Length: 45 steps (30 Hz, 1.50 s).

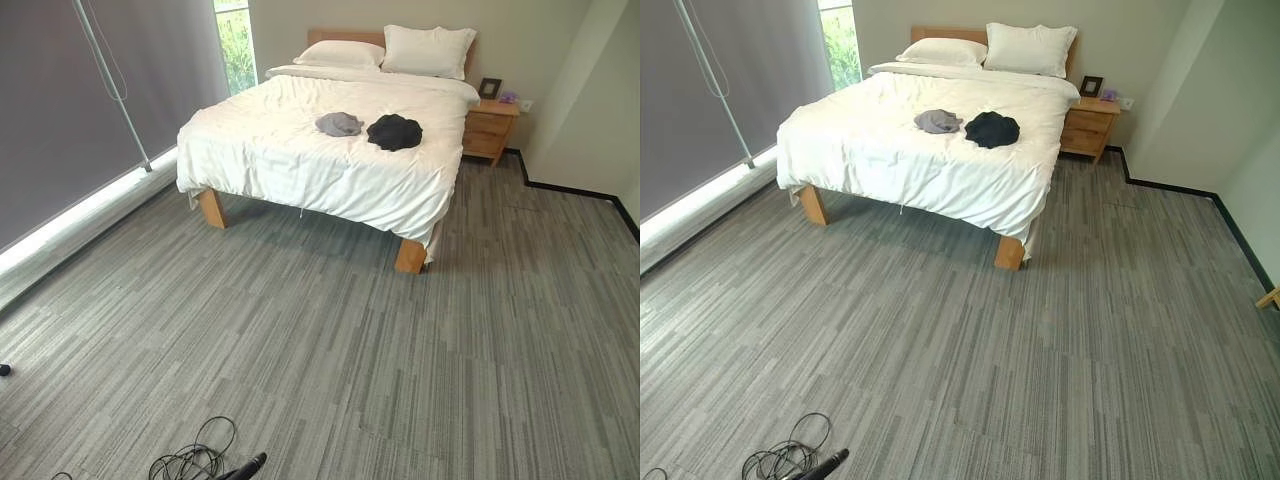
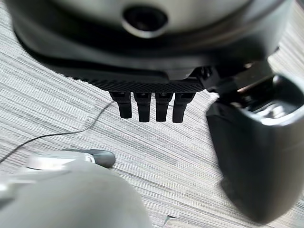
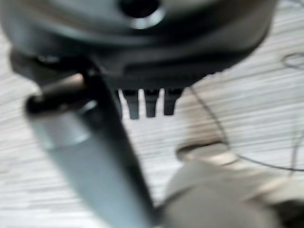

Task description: Pick up bed clothes into laundry basket.

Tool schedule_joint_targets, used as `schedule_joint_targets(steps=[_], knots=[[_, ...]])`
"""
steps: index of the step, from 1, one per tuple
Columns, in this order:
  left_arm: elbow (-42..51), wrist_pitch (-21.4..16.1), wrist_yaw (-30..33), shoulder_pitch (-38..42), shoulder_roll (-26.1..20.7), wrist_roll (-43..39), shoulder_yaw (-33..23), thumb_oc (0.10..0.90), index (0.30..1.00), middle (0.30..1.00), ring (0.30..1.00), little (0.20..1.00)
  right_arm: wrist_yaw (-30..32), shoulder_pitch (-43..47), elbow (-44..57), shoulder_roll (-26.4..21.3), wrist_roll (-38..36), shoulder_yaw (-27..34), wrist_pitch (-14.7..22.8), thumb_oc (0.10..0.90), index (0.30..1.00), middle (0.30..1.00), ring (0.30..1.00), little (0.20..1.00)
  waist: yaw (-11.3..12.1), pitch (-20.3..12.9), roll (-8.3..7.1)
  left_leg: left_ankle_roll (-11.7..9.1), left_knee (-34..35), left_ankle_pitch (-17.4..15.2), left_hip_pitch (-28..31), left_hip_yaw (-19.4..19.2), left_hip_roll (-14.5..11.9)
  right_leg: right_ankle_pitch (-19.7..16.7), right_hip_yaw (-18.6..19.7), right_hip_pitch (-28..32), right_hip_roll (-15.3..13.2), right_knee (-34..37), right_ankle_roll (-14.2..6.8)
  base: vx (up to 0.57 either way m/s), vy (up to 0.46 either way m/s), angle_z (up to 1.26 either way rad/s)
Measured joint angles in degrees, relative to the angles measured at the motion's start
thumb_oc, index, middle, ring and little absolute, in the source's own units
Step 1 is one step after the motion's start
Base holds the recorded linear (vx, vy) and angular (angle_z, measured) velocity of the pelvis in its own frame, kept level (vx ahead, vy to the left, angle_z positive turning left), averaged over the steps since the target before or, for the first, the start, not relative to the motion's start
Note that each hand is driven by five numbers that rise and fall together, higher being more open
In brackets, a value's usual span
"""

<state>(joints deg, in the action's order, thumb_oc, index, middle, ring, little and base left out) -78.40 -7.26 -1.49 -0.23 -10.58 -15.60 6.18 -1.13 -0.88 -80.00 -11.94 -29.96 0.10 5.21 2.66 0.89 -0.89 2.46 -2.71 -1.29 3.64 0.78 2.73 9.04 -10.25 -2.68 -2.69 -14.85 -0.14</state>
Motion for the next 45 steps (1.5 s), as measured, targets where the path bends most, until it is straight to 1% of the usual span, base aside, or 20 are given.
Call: schedule_joint_targets(steps=[10, 11, 13, 15, 16, 18, 19, 20, 21, 22, 25, 27, 29, 31, 36, 38, 39, 43, 44, 45], knots=[[-2.5, 0.2, -0.2, 1.1, -0.4, 2.8, -1.8, 0.800, 0.900, 0.900, 0.900, 0.900, -0.1, 0.0, -0.7, -0.6, 2.5, -0.7, -0.8, 0.800, 0.900, 0.900, 0.900, 0.900, 0.5, -0.1, -0.15, -0.1, 0.9, 0.0, 1.2, 0.0, -0.5, 0.1, -0.2, 1.3, 0.5, 1.1, 0.0, 0.01, -0.001, -0.01], [-2.1, 1.3, -0.3, 1.9, -1.1, 4.5, -0.4, 0.800, 0.900, 0.900, 0.900, 0.900, -0.1, 0.8, -0.6, -1.2, 3.0, -1.0, -1.9, 0.800, 0.900, 0.900, 0.900, 0.900, 0.2, -0.3, -0.11, -0.1, 0.9, -0.1, 1.2, 0.0, -0.4, 0.2, 0.0, 1.2, 0.5, 1.2, -0.1, 0.00, 0.000, 0.00], [0.3, 3.2, -0.3, 4.4, -3.8, 8.4, 8.4, 0.800, 0.900, 0.900, 0.900, 0.900, 0.1, 3.2, 0.0, -2.9, 4.6, -2.5, -3.5, 0.800, 0.900, 0.900, 0.900, 0.900, -0.1, 0.1, 0.05, -0.4, 1.0, 0.2, 0.7, -0.1, -0.5, 0.0, 0.1, 0.7, 0.5, 1.1, -0.2, -0.02, 0.006, -0.04], [14.4, 5.1, 0.5, 5.5, -10.3, 11.8, 9.3, 0.800, 0.900, 0.900, 0.900, 0.900, 1.5, 3.3, 12.6, -6.7, 5.7, -3.1, -4.1, 0.800, 0.900, 0.900, 0.900, 0.900, -0.4, 0.8, 0.52, -0.4, 1.0, 0.6, 0.3, -0.5, -0.6, -0.2, 0.3, 0.1, 0.5, 1.0, -0.3, -0.04, 0.005, -0.08], [31.5, 5.6, 2.4, 3.4, -15.2, 11.9, 6.6, 0.800, 0.900, 0.900, 0.900, 0.900, 2.8, 0.7, 28.0, -9.9, 7.0, -2.6, -4.0, 0.800, 0.900, 0.900, 0.900, 0.900, -0.4, 2.0, 1.04, -0.4, 1.0, 0.9, 0.1, -0.5, -0.6, -0.8, 0.3, -0.1, 0.5, 1.1, -0.6, 0.00, 0.000, 0.00], [42.3, 3.0, 4.8, 3.8, -16.9, 11.8, 1.3, 0.800, 0.900, 0.900, 0.900, 0.900, 3.6, -0.4, 38.5, -12.4, 7.9, -0.1, -1.9, 0.800, 0.900, 0.900, 0.900, 0.900, -0.4, 2.4, 1.79, -0.3, 1.1, 1.0, 0.3, -0.5, -0.6, -1.1, 0.0, 0.8, 0.5, 1.9, -0.7, 0.00, 0.005, 0.02], [52.8, 1.7, 6.7, 1.1, -16.0, 11.1, -3.6, 0.800, 0.900, 0.900, 0.900, 0.900, 4.7, -3.8, 49.3, -11.9, 8.6, 3.6, -0.2, 0.800, 0.900, 0.900, 0.900, 0.900, -0.3, 2.4, 2.06, -0.3, 1.5, 1.0, 0.5, -0.4, -0.6, -1.3, -0.1, 0.8, 0.7, 2.3, -0.5, 0.00, 0.000, 0.00], [55.5, -0.9, 7.7, 0.9, -15.1, 10.3, -5.7, 0.800, 0.900, 0.900, 0.900, 0.900, 5.0, -4.0, 52.2, -11.5, 8.6, 4.9, 2.2, 0.800, 0.900, 0.900, 0.900, 0.900, -0.4, 2.1, 2.20, -0.3, 2.0, 1.0, 0.9, -0.4, -0.6, -1.3, -0.1, 1.2, 0.7, 2.7, -0.5, 0.00, 0.000, 0.00], [55.6, -2.4, 8.5, 1.8, -14.1, 8.5, -6.8, 0.800, 0.900, 0.900, 0.900, 0.900, 5.2, -3.1, 52.1, -11.6, 8.7, 4.9, 3.9, 0.800, 0.900, 0.900, 0.900, 0.900, -0.4, 1.7, 2.86, -0.3, 2.1, 1.0, 1.5, -0.4, -0.6, -1.6, 0.0, 1.9, 0.8, 3.2, -0.4, 0.02, 0.009, -0.05], [53.7, -3.1, 8.1, 3.1, -11.8, 1.5, -7.0, 0.800, 0.900, 0.900, 0.900, 0.900, 5.6, -0.8, 49.8, -11.6, 8.7, 4.6, 4.0, 0.800, 0.900, 0.900, 0.900, 0.900, -0.4, 1.0, 2.93, -0.3, 2.2, 1.0, 1.8, -0.4, -0.6, -1.5, 0.3, 2.1, 0.9, 3.4, -0.4, 0.02, 0.007, -0.08], [49.9, -1.3, 6.6, 1.2, -8.4, -6.9, -5.5, 0.800, 0.900, 0.900, 0.900, 0.900, 6.4, 0.3, 46.6, -10.9, 8.9, 1.9, 3.2, 0.800, 0.900, 0.900, 0.900, 0.900, -0.5, 1.2, 3.03, -0.3, 2.2, 1.0, 1.6, -0.4, -0.6, -1.6, 0.4, 2.1, 1.0, 4.2, -0.3, 0.02, 0.009, -0.07], [49.1, -0.3, 5.9, -2.7, -7.5, -6.9, -3.9, 0.800, 0.900, 0.900, 0.900, 0.900, 6.3, -2.0, 46.6, -9.4, 9.4, 0.8, 2.4, 0.800, 0.900, 0.900, 0.900, 0.900, -0.5, 1.6, 2.60, -0.3, 2.2, 1.0, 1.6, -0.4, -0.6, -1.7, 0.7, 2.3, 1.1, 4.8, -0.2, 0.02, 0.019, -0.09], [45.2, 1.5, 5.2, -6.2, -6.3, -6.9, -2.9, 0.800, 0.900, 0.900, 0.900, 0.900, 6.0, -4.8, 46.6, -8.1, 10.0, -1.8, 0.6, 0.800, 0.900, 0.900, 0.900, 0.900, -0.5, 2.9, 1.28, -0.3, 2.2, 1.0, 1.6, -0.4, -0.7, -1.7, 1.3, 2.3, 1.3, 5.4, -0.2, 0.04, 0.032, -0.14], [42.4, 3.6, 4.7, -6.8, -5.7, -7.0, -2.7, 0.800, 0.900, 0.900, 0.900, 0.900, 4.9, -6.2, 46.6, -7.2, 10.1, -2.0, -0.3, 0.800, 0.900, 0.900, 0.900, 0.900, -0.5, 3.4, 0.87, -0.3, 2.3, 1.0, 1.6, -0.4, -0.8, -2.0, 1.3, 2.7, 1.4, 6.3, -0.2, 0.03, 0.058, -0.05], [42.9, 3.1, 4.8, -7.3, -4.9, -9.1, -2.8, 0.800, 0.900, 0.900, 0.900, 0.900, 5.0, -3.6, 46.7, -6.9, 10.0, -2.0, -0.4, 0.800, 0.900, 0.900, 0.900, 0.900, 0.1, 4.4, 2.53, -0.2, 2.7, 0.8, 1.4, -0.5, -0.3, -2.7, 2.7, 2.3, 1.1, 6.8, -1.2, 0.02, 0.106, -0.11], [42.8, 2.4, 4.9, -6.2, -4.8, -9.1, -2.8, 0.800, 0.900, 0.900, 0.900, 0.900, 5.2, -1.8, 47.2, -7.0, 9.3, -1.9, -0.1, 0.800, 0.900, 0.900, 0.900, 0.900, -0.1, 5.1, 3.35, 0.7, 2.9, 0.9, 1.1, -0.6, 0.4, -2.1, 2.8, -0.2, 0.4, 1.9, -2.4, 0.00, 0.035, -0.07], [43.1, 2.4, 5.0, -5.2, -4.9, -9.1, -2.9, 0.800, 0.900, 0.900, 0.900, 0.900, 5.2, -0.4, 47.2, -7.1, 9.3, -1.9, 0.5, 0.800, 0.900, 0.900, 0.900, 0.900, -0.3, 5.6, 4.21, 0.4, 3.3, 1.2, 0.7, -0.4, 0.0, -0.2, 2.9, -2.7, -0.5, -2.0, -3.3, 0.00, 0.000, 0.00], [43.0, 2.3, 5.8, -3.9, -5.0, -9.1, -3.1, 0.800, 0.900, 0.900, 0.900, 0.900, 5.1, -0.8, 47.3, -6.8, 9.1, -2.0, 0.6, 0.800, 0.900, 0.900, 0.900, 0.900, 0.5, 6.1, 3.34, 1.1, 2.6, 0.5, 0.5, -1.0, 1.9, 0.7, 2.7, -3.5, -2.1, -3.8, -3.8, 0.32, 0.254, 0.03], [43.2, 1.3, 5.8, -3.4, -5.0, -8.9, -3.6, 0.800, 0.900, 0.900, 0.900, 0.900, 5.2, -1.7, 53.9, -4.6, 9.1, -0.8, 1.8, 0.800, 0.900, 0.900, 0.900, 0.900, -1.7, 11.4, 3.57, 2.0, -2.3, -3.9, 0.9, -4.1, 1.7, -0.5, 0.3, -13.4, -6.1, -29.3, -5.1, 0.48, -0.089, 0.19], [42.9, 1.8, 5.7, -4.0, -5.8, -8.7, -4.0, 0.800, 0.900, 0.900, 0.900, 0.900, 5.1, -2.9, 54.8, -3.0, 9.1, -0.2, 2.0, 0.800, 0.900, 0.900, 0.900, 0.900, -3.0, 12.4, 3.27, 2.6, -2.3, -4.4, 2.1, -3.6, 1.8, -0.9, -0.2, -17.6, -7.2, -34.2, -5.1, 0.66, -0.152, 0.22]])
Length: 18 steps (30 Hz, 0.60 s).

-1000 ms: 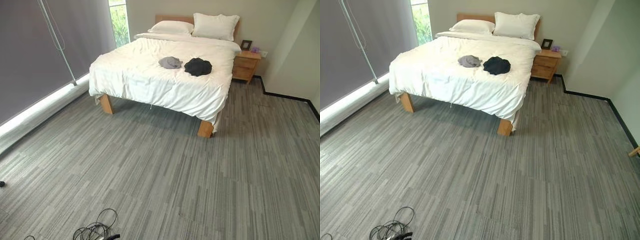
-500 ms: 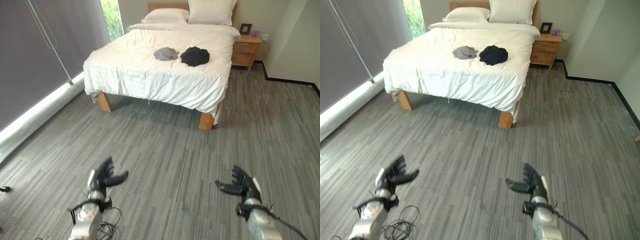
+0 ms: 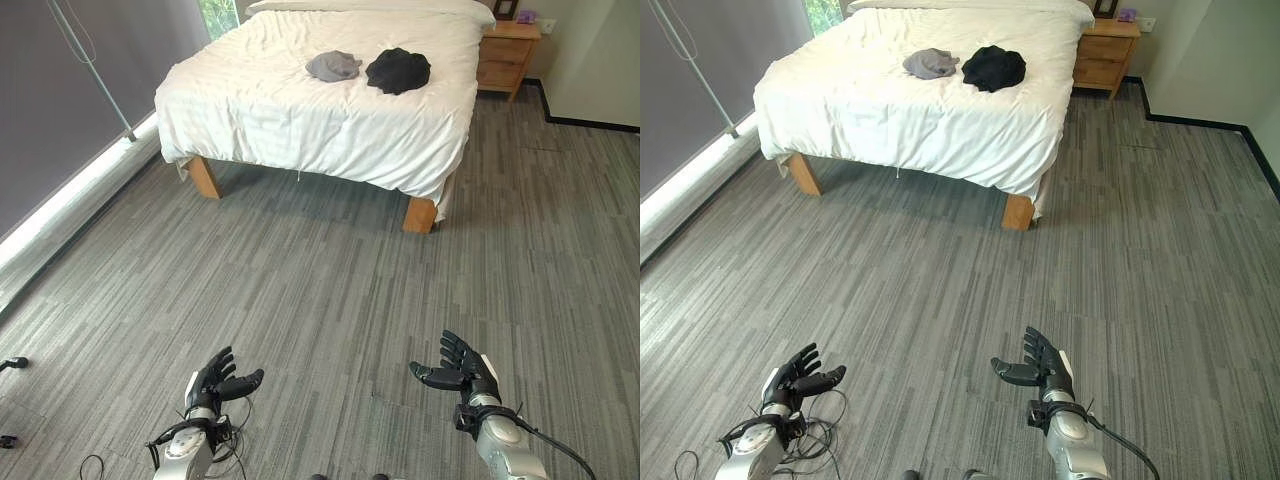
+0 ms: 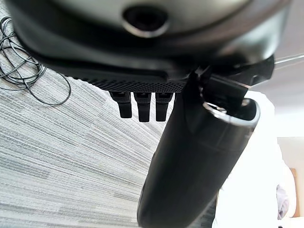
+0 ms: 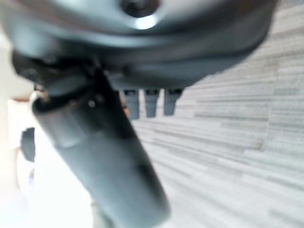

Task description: Pick up bed clothes into laundry basket.

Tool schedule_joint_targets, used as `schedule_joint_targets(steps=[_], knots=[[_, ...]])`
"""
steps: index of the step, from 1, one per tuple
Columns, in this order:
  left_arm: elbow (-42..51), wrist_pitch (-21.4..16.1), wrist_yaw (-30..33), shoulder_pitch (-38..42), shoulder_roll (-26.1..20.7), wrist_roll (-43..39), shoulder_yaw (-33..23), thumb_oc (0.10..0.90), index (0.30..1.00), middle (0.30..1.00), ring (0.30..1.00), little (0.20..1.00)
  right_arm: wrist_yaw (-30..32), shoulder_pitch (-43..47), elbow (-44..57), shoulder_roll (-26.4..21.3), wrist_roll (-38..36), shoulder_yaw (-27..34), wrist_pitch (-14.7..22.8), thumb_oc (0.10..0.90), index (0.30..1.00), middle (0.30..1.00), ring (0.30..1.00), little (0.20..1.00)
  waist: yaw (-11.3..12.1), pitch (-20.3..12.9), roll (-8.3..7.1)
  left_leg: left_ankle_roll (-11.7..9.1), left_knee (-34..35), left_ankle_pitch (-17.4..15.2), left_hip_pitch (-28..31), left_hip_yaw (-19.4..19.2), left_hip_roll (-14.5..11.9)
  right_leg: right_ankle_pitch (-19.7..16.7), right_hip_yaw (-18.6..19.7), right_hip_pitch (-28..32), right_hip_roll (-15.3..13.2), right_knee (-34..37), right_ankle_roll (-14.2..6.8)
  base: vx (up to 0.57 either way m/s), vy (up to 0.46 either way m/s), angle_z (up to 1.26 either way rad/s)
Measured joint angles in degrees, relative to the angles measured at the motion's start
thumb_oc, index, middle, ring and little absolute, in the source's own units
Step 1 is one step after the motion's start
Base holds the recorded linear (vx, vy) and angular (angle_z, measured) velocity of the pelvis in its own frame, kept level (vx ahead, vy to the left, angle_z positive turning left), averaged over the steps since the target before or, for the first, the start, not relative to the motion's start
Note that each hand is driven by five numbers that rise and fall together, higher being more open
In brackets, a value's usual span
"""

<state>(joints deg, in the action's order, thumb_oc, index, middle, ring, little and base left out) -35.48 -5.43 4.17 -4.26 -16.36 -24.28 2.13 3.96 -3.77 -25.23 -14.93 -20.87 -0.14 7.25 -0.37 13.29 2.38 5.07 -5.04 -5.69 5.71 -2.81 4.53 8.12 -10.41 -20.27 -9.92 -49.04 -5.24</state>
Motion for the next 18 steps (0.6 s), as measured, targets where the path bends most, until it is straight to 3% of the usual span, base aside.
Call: schedule_joint_targets(steps=[1, 3, 4, 5, 7, 9, 10, 11, 12, 13, 14, 15, 16, 18], knots=[[0.5, 0.2, 0.1, -1.9, -0.3, 0.2, -0.8, 0.800, 0.900, 0.900, 0.900, 0.900, -1.1, -1.8, 0.0, 0.6, 0.0, -1.2, -0.5, 0.800, 0.900, 0.900, 0.900, 0.900, -0.9, -1.3, -0.34, -0.4, 0.2, -0.9, -1.0, 0.0, -0.3, 1.7, -0.2, -3.4, 0.0, 5.3, -0.8, 0.52, -0.181, 0.03], [2.1, 0.2, 0.1, -2.7, -0.8, 0.1, -3.0, 0.800, 0.900, 0.900, 0.900, 0.900, -2.6, -4.2, 0.8, 0.5, 0.0, -1.9, -0.6, 0.800, 0.900, 0.900, 0.900, 0.900, -1.1, -1.5, -2.60, -0.4, 0.2, -1.2, -2.3, 0.1, -0.4, 1.6, 1.2, -7.3, -0.3, 22.0, -1.7, 0.57, -0.200, 0.13], [2.3, 0.1, 0.3, -2.1, -1.2, -0.3, -4.0, 0.800, 0.900, 0.900, 0.900, 0.900, -2.5, -5.2, 0.4, 0.4, 0.1, -1.6, -0.9, 0.800, 0.900, 0.900, 0.900, 0.900, -2.3, -1.3, -3.98, -1.2, -0.1, -1.6, -3.1, 1.0, -0.7, 0.4, 3.5, -8.2, 0.0, 34.3, -3.0, 0.62, -0.224, 0.46], [2.3, 0.1, 0.5, -2.0, -1.3, -0.3, -4.1, 0.800, 0.900, 0.900, 0.900, 0.900, -2.4, -5.5, 0.2, 0.3, 0.1, -1.5, -1.4, 0.800, 0.900, 0.900, 0.900, 0.900, -3.0, -1.5, -4.17, -1.6, -1.2, -2.0, -3.4, 1.9, -1.1, -0.8, 5.0, -8.5, 0.1, 37.6, -3.1, 0.43, -0.160, 0.50], [2.3, 0.1, 0.5, -1.9, -1.5, -0.3, -2.3, 0.800, 0.900, 0.900, 0.900, 0.900, -2.5, -6.8, -0.3, 0.1, 0.3, -1.4, -1.8, 0.800, 0.900, 0.900, 0.900, 0.900, -4.5, -1.9, -4.27, -3.0, -2.6, -4.8, -1.7, 3.4, -3.1, -5.2, 6.1, -7.3, 0.6, 38.2, -1.9, 0.40, -0.183, 0.38], [2.4, 0.1, 0.6, -2.3, -0.8, -0.3, -0.1, 0.800, 0.900, 0.900, 0.900, 0.900, -2.6, -8.3, -0.8, -0.1, 0.3, -1.6, -2.0, 0.800, 0.900, 0.900, 0.900, 0.900, -5.3, -3.9, -3.62, -4.4, -2.3, -7.2, 0.3, 5.3, -5.5, -6.3, 6.0, -4.8, 2.2, 33.3, -1.1, 0.45, -0.196, 0.37], [2.7, -0.1, 0.0, -2.0, -0.8, -0.3, 0.9, 0.800, 0.900, 0.900, 0.900, 0.900, -2.8, -8.9, -1.0, -0.3, 0.2, -1.7, -1.9, 0.800, 0.900, 0.900, 0.900, 0.900, -5.6, -5.1, -3.82, -6.1, -1.9, -7.4, 1.8, 6.2, -6.5, -11.2, 5.2, -2.5, 3.2, 35.3, 0.1, 0.65, -0.334, 0.31], [2.6, -0.3, 0.2, -1.5, -0.1, -0.3, 1.6, 0.800, 0.900, 0.900, 0.900, 0.900, -3.0, -7.4, -2.3, -0.8, 0.2, -1.8, -1.9, 0.800, 0.900, 0.900, 0.900, 0.900, -5.7, -4.8, -2.47, -8.0, -3.0, -8.4, 2.5, 6.2, -8.2, -10.0, 4.3, -2.0, 4.8, 33.9, 0.8, 0.78, -0.568, 0.05], [0.8, -0.4, 0.0, 1.1, 1.7, -1.0, 1.7, 0.800, 0.900, 0.900, 0.900, 0.900, -3.0, -3.6, -5.9, -1.0, 0.2, -2.3, -2.9, 0.800, 0.900, 0.900, 0.900, 0.900, -5.2, -4.4, -2.81, -9.8, -23.3, -7.3, -5.1, 6.5, -10.3, -6.8, 3.1, 0.7, 7.3, 31.3, 5.7, 1.19, -0.726, 0.12], [1.8, -0.4, -0.8, 2.8, 3.0, -3.3, 2.2, 0.800, 0.900, 0.900, 0.900, 0.900, -3.0, -4.3, -3.6, -2.4, -0.7, -3.3, -3.2, 0.800, 0.900, 0.900, 0.900, 0.900, -3.6, -4.3, -5.08, -9.1, -50.1, 17.2, -19.4, 6.7, -11.0, -4.3, 1.3, 5.6, 8.3, 31.9, 9.4, 0.94, -0.561, -0.05], [4.4, -0.8, -1.1, 2.0, 3.0, -3.6, 2.2, 0.800, 0.900, 0.900, 0.900, 0.900, -3.0, -4.0, -2.3, -2.7, -0.9, -3.3, -2.3, 0.800, 0.900, 0.900, 0.900, 0.900, -1.6, -3.6, -6.14, -8.9, -58.4, 22.2, -24.9, 6.7, -11.0, -2.7, 2.2, 8.9, 8.9, 33.2, 9.8, 0.79, -0.258, -0.07], [5.1, -0.9, -1.6, 2.8, 2.1, -2.5, 3.8, 0.800, 0.900, 0.900, 0.900, 0.900, -2.6, -3.7, -1.1, -3.5, -0.8, -3.2, -2.2, 0.800, 0.900, 0.900, 0.900, 0.900, -0.1, -2.1, -7.18, -6.1, -63.1, 17.0, -29.6, 4.5, -10.4, -1.6, 2.8, 12.1, 9.3, 34.3, 9.9, 0.38, -0.022, -0.42], [4.6, -1.0, -1.6, 3.0, 1.1, -2.1, 5.3, 0.800, 0.900, 0.900, 0.900, 0.900, -2.7, -2.9, -0.9, -4.8, -0.7, -4.1, -2.1, 0.800, 0.900, 0.900, 0.900, 0.900, 1.6, -1.8, -8.04, -3.6, -59.8, 14.6, -31.9, 1.7, -9.2, -1.3, 3.3, 15.7, 9.3, 36.5, 10.1, 0.59, -0.016, -0.30], [4.6, -0.2, -1.7, 2.3, -0.7, 2.5, 6.0, 0.800, 0.900, 0.900, 0.900, 0.900, -2.4, 0.2, -1.1, -6.6, -0.6, -5.2, -2.4, 0.800, 0.900, 0.900, 0.900, 0.900, 3.0, -1.8, -7.15, -2.7, -50.3, 13.4, -35.7, -2.7, -8.0, 0.0, 2.5, 21.6, 10.5, 40.1, 8.3, 0.51, 0.022, -0.29]])
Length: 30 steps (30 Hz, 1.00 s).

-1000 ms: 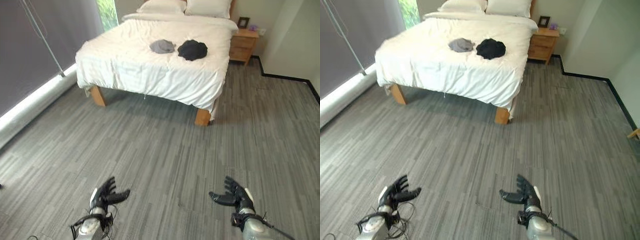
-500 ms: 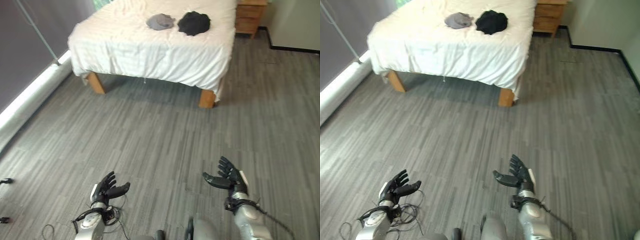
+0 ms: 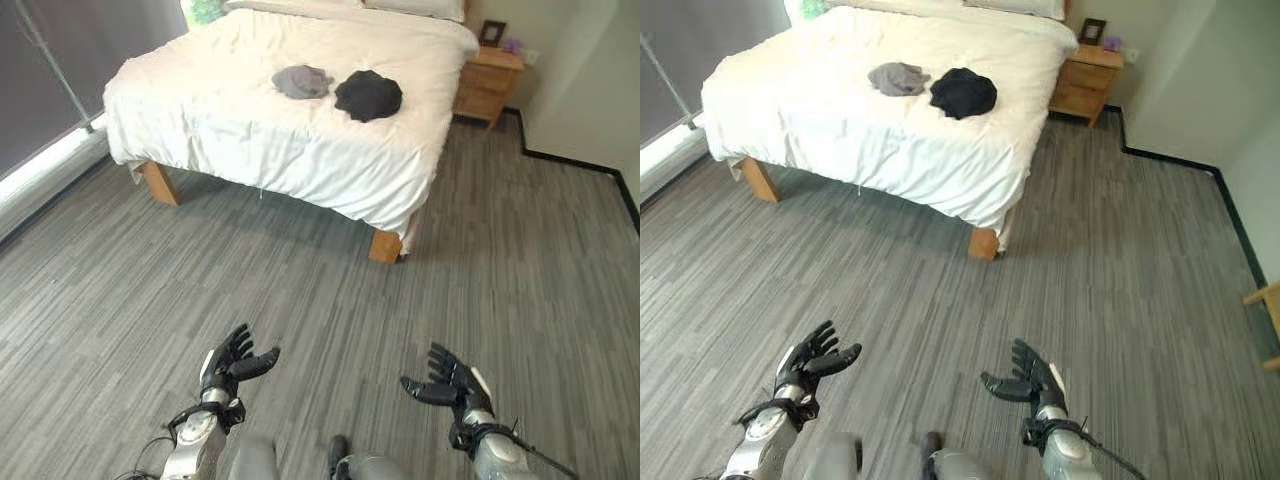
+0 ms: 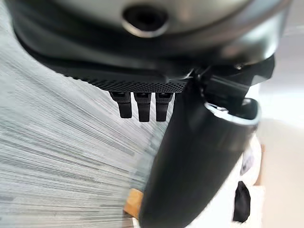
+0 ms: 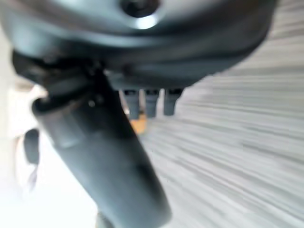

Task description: Pick up bed clothes into laundry basket.

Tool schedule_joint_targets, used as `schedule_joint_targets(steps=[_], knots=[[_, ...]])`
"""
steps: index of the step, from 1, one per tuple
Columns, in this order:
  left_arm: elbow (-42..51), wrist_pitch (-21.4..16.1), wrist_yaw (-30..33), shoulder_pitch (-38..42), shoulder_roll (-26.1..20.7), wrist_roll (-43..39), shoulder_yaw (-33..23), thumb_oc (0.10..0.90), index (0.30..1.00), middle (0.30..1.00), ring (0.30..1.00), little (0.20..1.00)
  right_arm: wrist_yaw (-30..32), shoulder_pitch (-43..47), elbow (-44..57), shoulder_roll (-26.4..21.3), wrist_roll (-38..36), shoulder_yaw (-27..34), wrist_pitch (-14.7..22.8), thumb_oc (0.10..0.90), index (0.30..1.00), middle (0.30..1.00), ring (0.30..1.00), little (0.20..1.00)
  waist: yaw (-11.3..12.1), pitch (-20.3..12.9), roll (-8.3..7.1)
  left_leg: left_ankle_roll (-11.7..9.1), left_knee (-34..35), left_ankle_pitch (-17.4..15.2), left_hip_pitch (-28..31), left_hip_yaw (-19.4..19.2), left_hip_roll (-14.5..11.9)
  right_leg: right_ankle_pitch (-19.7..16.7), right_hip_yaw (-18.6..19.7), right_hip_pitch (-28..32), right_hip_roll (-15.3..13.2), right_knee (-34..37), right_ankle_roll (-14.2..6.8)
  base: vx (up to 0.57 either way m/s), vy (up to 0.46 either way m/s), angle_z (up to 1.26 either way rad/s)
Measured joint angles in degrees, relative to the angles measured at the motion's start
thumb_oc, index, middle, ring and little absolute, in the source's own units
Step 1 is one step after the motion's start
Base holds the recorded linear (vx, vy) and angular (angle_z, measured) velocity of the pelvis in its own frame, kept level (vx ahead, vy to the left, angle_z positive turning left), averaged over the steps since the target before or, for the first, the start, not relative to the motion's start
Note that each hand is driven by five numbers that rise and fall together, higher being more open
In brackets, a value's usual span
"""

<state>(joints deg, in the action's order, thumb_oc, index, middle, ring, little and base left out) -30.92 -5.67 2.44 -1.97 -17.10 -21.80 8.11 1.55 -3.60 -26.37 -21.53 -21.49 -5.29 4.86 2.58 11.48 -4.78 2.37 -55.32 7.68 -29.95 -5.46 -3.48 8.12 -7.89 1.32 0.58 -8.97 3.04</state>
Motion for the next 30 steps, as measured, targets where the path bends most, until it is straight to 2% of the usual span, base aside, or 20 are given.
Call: schedule_joint_targets(steps=[2, 3, 4, 5, 8, 9, 10, 11, 12, 13, 15, 17, 18, 22, 23, 24, 25, 26, 28, 30], knots=[[-0.4, -0.3, -0.2, -0.1, -0.5, 0.7, -0.4, 0.800, 0.900, 0.900, 0.900, 0.900, 0.1, 2.7, -0.2, -1.0, 0.0, -0.5, 0.1, 0.800, 0.900, 0.900, 0.900, 0.900, 0.6, -1.6, 2.78, -0.1, 18.7, 0.3, -0.3, -3.6, -0.7, 1.6, -3.1, 2.7, 1.6, 1.2, -4.7, 0.72, 0.162, -0.52], [-0.6, -0.3, -0.3, -0.7, -1.0, 0.6, -1.9, 0.800, 0.900, 0.900, 0.900, 0.900, -0.1, 5.0, 0.3, -1.9, 0.0, -2.6, 0.4, 0.800, 0.900, 0.900, 0.900, 0.900, 3.1, -2.1, 3.72, -1.1, 26.8, 0.7, -0.5, -3.8, -0.2, 2.6, -3.3, 6.1, 3.2, 2.2, 0.0, 0.95, 0.221, -0.67], [-0.8, -0.4, -0.9, -1.5, -1.4, 0.5, -2.6, 0.800, 0.900, 0.900, 0.900, 0.900, 0.1, 5.5, 0.3, -2.2, 0.2, -4.1, 0.7, 0.800, 0.900, 0.900, 0.900, 0.900, 3.2, -2.8, 3.73, -1.2, 34.4, -0.3, 1.0, -3.9, 0.5, 3.3, -2.2, 8.1, 4.4, 4.7, -2.6, 0.72, 0.148, -0.55], [-0.6, -0.4, -0.8, -2.0, -2.0, 0.4, -3.2, 0.800, 0.900, 0.900, 0.900, 0.900, -0.1, 6.0, 0.1, -2.0, 0.3, -5.2, 0.9, 0.800, 0.900, 0.900, 0.900, 0.900, 3.3, -3.9, 4.28, -0.3, 47.2, -1.3, 4.4, -1.3, 3.2, 3.2, -2.8, 11.8, 5.9, 6.1, -2.8, 0.70, 0.136, -0.21], [-0.9, -0.3, -0.4, -2.3, -2.3, 0.2, -4.0, 0.800, 0.900, 0.900, 0.900, 0.900, -0.1, 6.1, -2.0, 0.9, -0.3, -5.3, 0.7, 0.800, 0.900, 0.900, 0.900, 0.900, 5.1, -5.4, 2.55, 5.5, 48.7, -3.8, 8.5, -4.8, 7.7, 5.1, -1.0, 17.2, 6.9, 5.6, -5.2, 0.64, 0.240, -0.16], [-0.7, -0.2, -0.5, -3.2, -2.1, -0.5, -3.7, 0.800, 0.900, 0.900, 0.900, 0.900, -0.1, 4.4, -0.7, 2.3, -2.1, -5.1, 0.7, 0.800, 0.900, 0.900, 0.900, 0.900, 5.0, -6.8, 4.54, 13.0, 46.5, -4.8, 11.9, -7.0, 7.1, 6.8, -0.4, 17.6, 9.6, -1.3, -6.9, 0.34, 0.181, 0.02], [-0.5, -0.4, -0.6, -3.6, -2.7, -0.5, -3.7, 0.800, 0.900, 0.900, 0.900, 0.900, -0.1, 3.4, -0.1, 3.8, -2.6, -5.4, 1.0, 0.800, 0.900, 0.900, 0.900, 0.900, 4.9, -7.4, 4.65, 11.7, 48.6, 2.1, 13.9, -4.7, 7.1, 7.8, -1.3, 16.8, 9.9, -6.6, -7.6, 0.50, 0.310, 0.03], [-0.8, -0.2, -0.4, -3.4, -3.3, -0.5, -3.7, 0.800, 0.900, 0.900, 0.900, 0.900, -0.2, 2.4, -0.3, 6.1, -3.0, -6.4, 0.6, 0.800, 0.900, 0.900, 0.900, 0.900, 4.6, -8.6, 1.00, 11.2, 49.8, 0.8, 15.9, -4.2, 9.5, 10.5, -2.1, 13.7, 5.4, -15.5, -6.8, 0.51, 0.356, -0.05], [-0.8, -0.2, -0.5, -3.5, -2.6, -0.5, -3.6, 0.800, 0.900, 0.900, 0.900, 0.900, -0.7, 2.0, 0.1, 6.9, -3.0, -7.4, 0.5, 0.800, 0.900, 0.900, 0.900, 0.900, 4.5, -9.2, -0.13, 11.5, 50.7, -0.8, 18.0, -4.2, 11.2, 10.3, -3.0, 10.5, 0.8, -23.7, -6.8, 0.45, 0.370, 0.09], [0.2, 0.5, -0.8, -1.5, -1.8, -0.4, -2.9, 0.800, 0.900, 0.900, 0.900, 0.900, -0.7, 1.9, 1.6, 6.9, -3.3, -7.8, 0.5, 0.800, 0.900, 0.900, 0.900, 0.900, 3.2, -7.5, 0.19, 12.2, 47.9, -4.6, 19.8, -3.1, 12.5, -3.0, -2.9, 5.3, -3.7, -38.5, -7.4, 0.44, 0.304, 0.30], [0.6, 0.5, -1.4, 2.5, -1.4, -0.4, -0.8, 0.800, 0.900, 0.900, 0.900, 0.900, -1.0, 2.7, 2.5, 6.5, -3.5, -7.7, 0.5, 0.800, 0.900, 0.900, 0.900, 0.900, 2.1, -4.3, 2.05, 9.7, 49.3, -4.4, 24.6, 0.7, 12.8, -2.7, -2.6, -3.6, -6.9, -53.0, -7.0, 0.48, 0.196, 0.66], [6.3, 0.3, -1.9, 3.9, -0.7, -0.5, -1.5, 0.800, 0.900, 0.900, 0.900, 0.900, -1.5, 2.6, 5.2, 4.8, -1.5, -7.9, -0.5, 0.800, 0.900, 0.900, 0.900, 0.900, 1.5, -2.4, 4.24, 10.0, 49.9, -8.4, 29.3, 4.5, 11.8, 0.4, -1.5, -12.6, -9.9, -53.5, -7.4, 0.65, -0.013, 0.72], [9.9, 0.0, -2.1, 4.2, -0.8, -0.5, -1.4, 0.800, 0.900, 0.900, 0.900, 0.900, -2.1, 2.4, 7.2, 3.4, -0.4, -7.5, -0.3, 0.800, 0.900, 0.900, 0.900, 0.900, 0.8, -1.4, 5.39, 7.2, 50.6, -7.9, 31.8, 6.3, 10.5, 1.7, -1.9, -15.3, -12.0, -47.9, -7.7, 0.55, -0.136, 0.86], [11.4, -1.9, -4.9, 8.3, -1.8, -1.2, 1.2, 0.800, 0.900, 0.900, 0.900, 0.900, -3.0, 2.5, 9.6, -1.5, 0.3, -6.0, -0.3, 0.800, 0.900, 0.900, 0.900, 0.900, -2.1, -1.0, 5.87, 5.4, 50.1, -11.2, 35.1, 15.2, 7.6, -0.4, 4.0, -16.8, -9.5, -16.0, -10.9, 0.51, -0.217, 1.34], [11.5, -2.2, -6.7, 9.1, -2.8, -3.0, 3.6, 0.800, 0.900, 0.900, 0.900, 0.900, -3.1, 2.7, 12.1, -5.4, 0.2, -4.5, -0.4, 0.800, 0.900, 0.900, 0.900, 0.900, -2.5, -0.7, 4.42, 4.4, 50.7, -13.1, 36.6, 19.6, 6.8, -4.7, 13.2, -14.5, -7.2, 1.1, -13.3, 0.31, -0.184, 1.42], [11.6, -2.3, -7.2, 9.2, -3.6, -3.0, 4.9, 0.800, 0.900, 0.900, 0.900, 0.900, -3.0, 3.0, 13.2, -6.5, 0.2, -3.5, -0.3, 0.800, 0.900, 0.900, 0.900, 0.900, -2.5, -0.9, 3.34, 2.1, 50.7, -14.1, 37.3, 20.3, 6.7, -5.7, 14.6, -13.7, -7.6, 5.3, -12.8, 0.28, -0.172, 1.45], [11.6, -1.5, -8.6, 8.5, -3.9, -3.0, 5.5, 0.800, 0.900, 0.900, 0.900, 0.900, -3.3, 5.3, 14.1, -11.2, 0.5, -2.5, -0.7, 0.800, 0.900, 0.900, 0.900, 0.900, -2.5, -0.8, 2.03, -0.2, 50.6, -15.7, 39.1, 22.3, 6.0, -13.0, 14.4, -13.0, -7.4, 3.4, -13.4, 0.25, -0.162, 0.97], [11.9, -1.3, -9.4, 7.6, -3.5, -3.2, 6.4, 0.800, 0.900, 0.900, 0.900, 0.900, -3.7, 6.1, 15.1, -14.9, 0.5, -1.7, -0.7, 0.800, 0.900, 0.900, 0.900, 0.900, -2.3, -1.1, 2.38, -1.2, 50.3, -16.8, 39.6, 22.6, 5.5, -15.4, 13.8, -12.7, -6.5, 2.2, -11.9, 0.25, -0.144, 0.90], [14.6, -1.4, -11.2, 2.2, -3.1, -5.4, 7.5, 0.800, 0.900, 0.900, 0.900, 0.900, -2.6, 12.6, 15.0, -18.4, 0.5, 3.0, -0.2, 0.800, 0.900, 0.900, 0.900, 0.900, -1.5, -1.4, 2.64, -1.9, 49.9, -16.8, 39.5, 20.2, 3.4, -13.3, 11.0, -11.4, -4.0, 1.2, -8.0, 0.21, -0.131, 0.46], [15.8, -1.3, -12.8, 0.3, -3.0, -7.0, 10.0, 0.800, 0.900, 0.900, 0.900, 0.900, -2.6, 22.4, 10.2, -25.5, 1.1, -1.3, -0.2, 0.800, 0.900, 0.900, 0.900, 0.900, -1.8, -1.9, 3.70, -2.8, 49.7, -16.2, 37.9, 20.1, 3.4, -14.0, 9.3, -9.8, -2.1, 3.9, -6.4, 0.12, -0.100, 0.33]])
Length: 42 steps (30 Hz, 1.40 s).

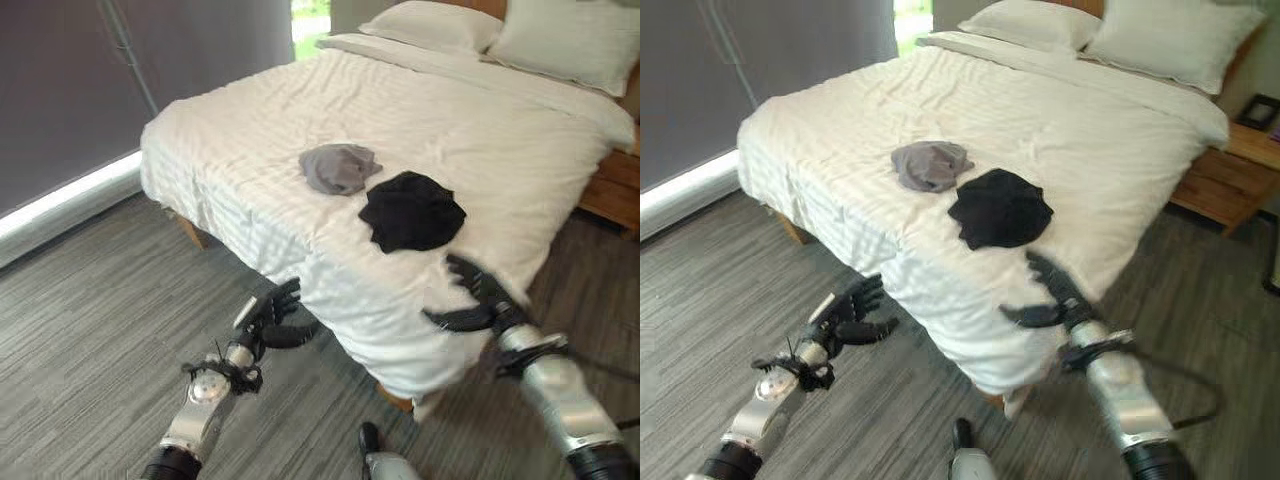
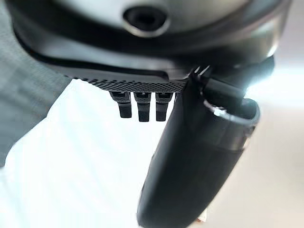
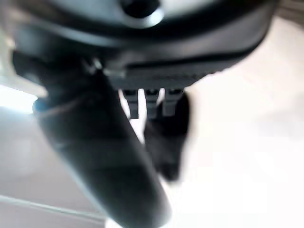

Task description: Pick up bed clothes into laundry basket.

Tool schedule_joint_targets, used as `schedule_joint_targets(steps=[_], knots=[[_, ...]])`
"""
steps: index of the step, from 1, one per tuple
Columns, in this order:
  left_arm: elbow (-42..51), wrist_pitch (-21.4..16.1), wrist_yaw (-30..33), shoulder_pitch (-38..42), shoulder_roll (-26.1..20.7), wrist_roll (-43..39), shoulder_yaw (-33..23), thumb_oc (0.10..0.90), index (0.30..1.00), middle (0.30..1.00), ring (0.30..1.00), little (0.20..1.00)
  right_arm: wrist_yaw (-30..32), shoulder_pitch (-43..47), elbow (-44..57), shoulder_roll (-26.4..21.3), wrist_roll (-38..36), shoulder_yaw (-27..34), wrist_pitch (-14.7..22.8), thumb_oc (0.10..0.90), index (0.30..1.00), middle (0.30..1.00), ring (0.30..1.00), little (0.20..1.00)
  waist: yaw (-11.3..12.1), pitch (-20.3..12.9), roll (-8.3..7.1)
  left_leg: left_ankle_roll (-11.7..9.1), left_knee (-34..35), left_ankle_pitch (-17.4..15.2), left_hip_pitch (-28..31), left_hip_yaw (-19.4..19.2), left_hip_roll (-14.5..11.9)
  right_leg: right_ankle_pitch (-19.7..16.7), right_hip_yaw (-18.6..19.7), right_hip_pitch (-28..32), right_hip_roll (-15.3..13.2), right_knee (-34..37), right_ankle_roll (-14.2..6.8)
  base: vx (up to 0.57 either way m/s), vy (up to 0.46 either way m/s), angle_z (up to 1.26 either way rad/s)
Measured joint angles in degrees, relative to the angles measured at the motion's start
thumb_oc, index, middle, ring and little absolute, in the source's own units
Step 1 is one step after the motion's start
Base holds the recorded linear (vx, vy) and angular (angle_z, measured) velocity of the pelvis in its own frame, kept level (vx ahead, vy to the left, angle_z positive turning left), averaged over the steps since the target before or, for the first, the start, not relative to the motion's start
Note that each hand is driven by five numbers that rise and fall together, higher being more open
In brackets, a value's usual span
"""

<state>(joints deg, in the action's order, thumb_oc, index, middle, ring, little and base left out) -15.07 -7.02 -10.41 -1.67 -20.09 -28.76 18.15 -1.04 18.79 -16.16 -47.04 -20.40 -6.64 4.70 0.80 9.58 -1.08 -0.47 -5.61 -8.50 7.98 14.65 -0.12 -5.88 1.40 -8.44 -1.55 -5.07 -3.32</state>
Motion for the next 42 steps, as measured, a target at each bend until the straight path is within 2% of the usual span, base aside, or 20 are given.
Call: schedule_joint_targets(steps=[1, 3, 4, 5, 6, 7, 9, 10, 14, 17, 18, 20, 22, 24, 25, 26, 28, 32, 35, 42], knots=[[1.1, 0.2, -1.5, -0.5, -0.1, -1.5, 2.1, 0.800, 0.900, 0.900, 0.900, 0.900, 0.0, 9.9, -6.2, -5.0, 0.5, -4.4, 0.6, 0.800, 0.900, 0.900, 0.900, 0.900, 0.8, 0.4, -0.87, -0.1, 1.1, 0.7, -2.2, 0.1, 0.6, -0.7, -2.0, 1.3, 0.8, 2.4, 1.3, 0.05, -0.102, 0.44], [3.2, 0.8, -2.7, -0.8, -1.2, -3.0, 4.7, 0.800, 0.900, 0.900, 0.900, 0.900, -0.4, 20.6, -12.8, -11.6, 2.1, -12.9, 0.3, 0.800, 0.900, 0.900, 0.900, 0.900, 1.9, 0.3, -1.02, -1.2, 1.7, 2.8, -3.6, 0.2, 0.5, -1.3, -2.6, 2.0, 1.9, 4.8, 1.8, 0.03, -0.087, 0.20], [5.1, 1.0, -4.0, -2.6, -2.6, -3.8, 5.0, 0.800, 0.900, 0.900, 0.900, 0.900, 0.0, 31.4, -19.0, -12.3, 4.0, -19.5, 0.4, 0.800, 0.900, 0.900, 0.900, 0.900, 2.7, 0.3, -2.14, -1.7, 3.1, 3.8, -3.8, 0.4, -0.4, -2.0, -3.4, 2.5, 2.6, 6.6, 2.3, 0.04, -0.069, 0.08], [5.1, 1.1, -4.3, -2.5, -3.3, -4.3, 5.7, 0.800, 0.900, 0.900, 0.900, 0.900, 0.0, 36.1, -20.8, -13.3, 5.2, -22.4, 0.3, 0.800, 0.900, 0.900, 0.900, 0.900, 2.4, 0.2, -2.31, -1.8, 3.3, 3.8, -3.8, 0.3, -0.8, -2.3, -3.4, 2.7, 3.0, 7.6, 2.3, 0.04, -0.046, 0.17], [4.7, 1.1, -4.7, -2.7, -4.0, -4.9, 5.8, 0.800, 0.900, 0.900, 0.900, 0.900, 0.0, 40.4, -22.8, -13.1, 7.8, -24.0, 0.2, 0.800, 0.900, 0.900, 0.900, 0.900, 2.8, 0.3, -2.64, -2.2, 3.9, 4.1, -4.2, 0.4, -1.1, -2.9, -4.3, 2.9, 3.2, 8.4, 3.1, 0.05, -0.044, 0.19], [4.7, 1.3, -4.7, -3.2, -5.1, -5.0, 5.7, 0.800, 0.900, 0.900, 0.900, 0.900, 0.5, 46.3, -24.6, -13.2, 10.1, -28.4, 0.2, 0.800, 0.900, 0.900, 0.900, 0.900, 2.8, 0.3, -2.92, -2.2, 4.1, 4.1, -4.2, 0.5, -1.2, -3.1, -4.3, 3.0, 3.6, 9.6, 3.2, 0.05, -0.037, 0.15], [4.4, 1.4, -4.7, -4.3, -6.1, -6.8, 5.3, 0.800, 0.900, 0.900, 0.900, 0.900, 1.0, 52.5, -29.9, -10.3, 11.9, -32.6, 1.7, 0.800, 0.900, 0.900, 0.900, 0.900, 3.6, 0.3, -3.04, -2.8, 4.3, 4.3, -4.5, 0.7, -1.7, -3.5, -5.1, 3.6, 3.6, 10.2, 3.5, 0.02, -0.027, 0.12], [4.5, 1.9, -4.8, -4.4, -7.0, -7.3, 5.4, 0.800, 0.900, 0.900, 0.900, 0.900, 1.5, 56.5, -35.8, -8.5, 14.2, -36.6, 1.9, 0.800, 0.900, 0.900, 0.900, 0.900, 4.5, 0.2, -2.91, -3.0, 4.5, 4.4, -4.6, 1.6, -1.7, -3.1, -5.6, 3.5, 3.5, 10.2, 3.2, -0.04, -0.005, 0.29], [4.6, 2.4, -4.7, -4.7, -8.8, -9.5, 5.9, 0.800, 0.900, 0.900, 0.900, 0.900, 1.6, 57.9, -44.7, -3.9, 16.8, -37.8, 1.1, 0.800, 0.900, 0.900, 0.900, 0.900, 7.4, 0.0, -3.35, -3.7, 4.9, 5.1, -6.9, 1.8, -0.8, -3.8, -5.9, 1.0, 2.4, 10.2, 2.6, -0.04, -0.009, 0.15], [4.9, 2.4, -4.5, -5.2, -10.2, -9.6, 6.3, 0.800, 0.900, 0.900, 0.900, 0.900, 2.0, 58.9, -53.3, 2.3, 18.7, -38.2, 0.9, 0.800, 0.900, 0.900, 0.900, 0.900, 8.3, 0.1, -3.25, -3.4, 4.6, 5.7, -9.6, 2.3, 0.3, -4.1, -6.2, -1.0, 1.2, 10.2, 2.1, -0.08, -0.012, 0.11], [5.2, 2.4, -4.5, -4.6, -10.8, -9.6, 6.6, 0.800, 0.900, 0.900, 0.900, 0.900, 1.8, 59.0, -57.4, 4.2, 20.1, -38.3, -0.4, 0.800, 0.900, 0.900, 0.900, 0.900, 8.5, 0.4, -3.46, -3.4, 4.3, 6.4, -11.9, 3.1, 1.1, -4.7, -6.6, -3.1, 0.5, 10.2, 1.6, -0.04, -0.002, 0.27], [5.0, 2.4, -4.2, -4.6, -10.8, -9.5, 6.7, 0.800, 0.900, 0.900, 0.900, 0.900, 1.7, 58.8, -59.9, 4.9, 21.2, -38.4, -1.2, 0.800, 0.900, 0.900, 0.900, 0.900, 9.5, 0.5, -3.38, -3.4, 3.9, 6.7, -14.0, 3.3, 1.6, -5.3, -6.9, -5.0, 0.0, 10.2, 1.9, -0.07, -0.012, 0.18], [4.8, 2.3, -3.9, -4.8, -11.1, -9.5, 6.5, 0.800, 0.900, 0.900, 0.900, 0.900, 1.8, 59.3, -62.2, 5.0, 22.6, -38.5, -2.0, 0.800, 0.900, 0.900, 0.900, 0.900, 10.7, 2.4, -2.63, -3.4, 3.4, 6.8, -15.4, 4.0, 2.1, -5.5, -7.6, -5.7, -0.5, 10.2, 2.0, -0.08, -0.005, 0.15], [4.7, 2.4, -3.6, -4.5, -12.0, -9.4, 6.3, 0.800, 0.900, 0.900, 0.900, 0.900, 2.1, 59.7, -62.3, 4.8, 23.0, -37.9, -2.9, 0.800, 0.900, 0.900, 0.900, 0.900, 11.1, 3.7, -2.54, -3.4, 3.1, 6.8, -16.5, 4.3, 2.2, -5.6, -7.9, -6.5, -0.6, 10.2, 2.0, -0.08, 0.003, 0.14], [4.7, 2.4, -3.4, -4.5, -12.5, -9.4, 6.3, 0.800, 0.900, 0.900, 0.900, 0.900, 2.5, 59.9, -62.3, 4.7, 23.3, -37.9, -3.0, 0.800, 0.900, 0.900, 0.900, 0.900, 10.9, 4.6, -2.32, -3.4, 2.8, 6.8, -17.0, 4.7, 2.4, -5.6, -8.4, -6.7, -0.7, 10.2, 2.0, -0.08, -0.006, 0.17], [4.7, 2.4, -2.9, -4.0, -13.6, -9.3, 5.8, 0.800, 0.900, 0.900, 0.900, 0.900, 3.1, 60.7, -62.4, 4.4, 24.4, -37.8, -3.2, 0.800, 0.900, 0.900, 0.900, 0.900, 11.0, 7.0, -2.25, -3.5, 2.5, 6.8, -17.8, 4.9, 2.4, -5.8, -8.7, -7.4, -0.8, 10.2, 2.1, -0.04, -0.021, 0.14], [4.7, 2.4, -2.3, -4.5, -13.7, -9.4, 4.7, 0.800, 0.900, 0.900, 0.900, 0.900, 3.1, 61.0, -63.1, 4.3, 25.5, -37.9, -3.4, 0.800, 0.900, 0.900, 0.900, 0.900, 11.1, 7.9, -2.09, -3.7, 2.5, 7.0, -19.6, 5.0, 2.4, -6.0, -8.8, -9.2, -0.9, 10.2, 2.1, -0.04, -0.023, 0.05], [4.5, 2.4, -0.9, -4.4, -13.6, -9.3, 3.1, 0.800, 0.900, 0.900, 0.900, 0.900, 4.2, 62.6, -64.2, 2.6, 26.3, -36.5, -4.1, 0.800, 0.900, 0.900, 0.900, 0.900, 11.3, 10.7, -0.58, -3.8, 1.9, 7.1, -23.0, 5.0, 2.7, -6.6, -8.8, -12.3, -1.0, 10.2, 2.4, -0.04, -0.014, 0.01], [4.5, 2.3, 0.1, -3.8, -12.7, -9.3, 3.0, 0.800, 0.900, 0.900, 0.900, 0.900, 5.4, 63.3, -63.5, 0.4, 25.9, -33.8, -3.1, 0.800, 0.900, 0.900, 0.900, 0.900, 11.1, 12.6, 0.58, -3.8, 1.9, 7.1, -23.5, 4.9, 2.8, -6.6, -8.9, -12.8, -1.2, 10.2, 2.4, -0.03, -0.009, -0.02], [4.8, 2.3, 1.3, 0.0, -10.0, -9.1, 3.7, 0.800, 0.900, 0.900, 0.900, 0.900, 5.8, 63.5, -65.8, -3.8, 26.1, -32.2, -3.3, 0.800, 0.900, 0.900, 0.900, 0.900, 10.8, 12.7, 0.69, -3.7, 2.0, 7.2, -24.1, 4.8, 3.1, -6.7, -8.8, -13.4, -1.5, 10.2, 2.3, 0.00, 0.000, 0.00]])
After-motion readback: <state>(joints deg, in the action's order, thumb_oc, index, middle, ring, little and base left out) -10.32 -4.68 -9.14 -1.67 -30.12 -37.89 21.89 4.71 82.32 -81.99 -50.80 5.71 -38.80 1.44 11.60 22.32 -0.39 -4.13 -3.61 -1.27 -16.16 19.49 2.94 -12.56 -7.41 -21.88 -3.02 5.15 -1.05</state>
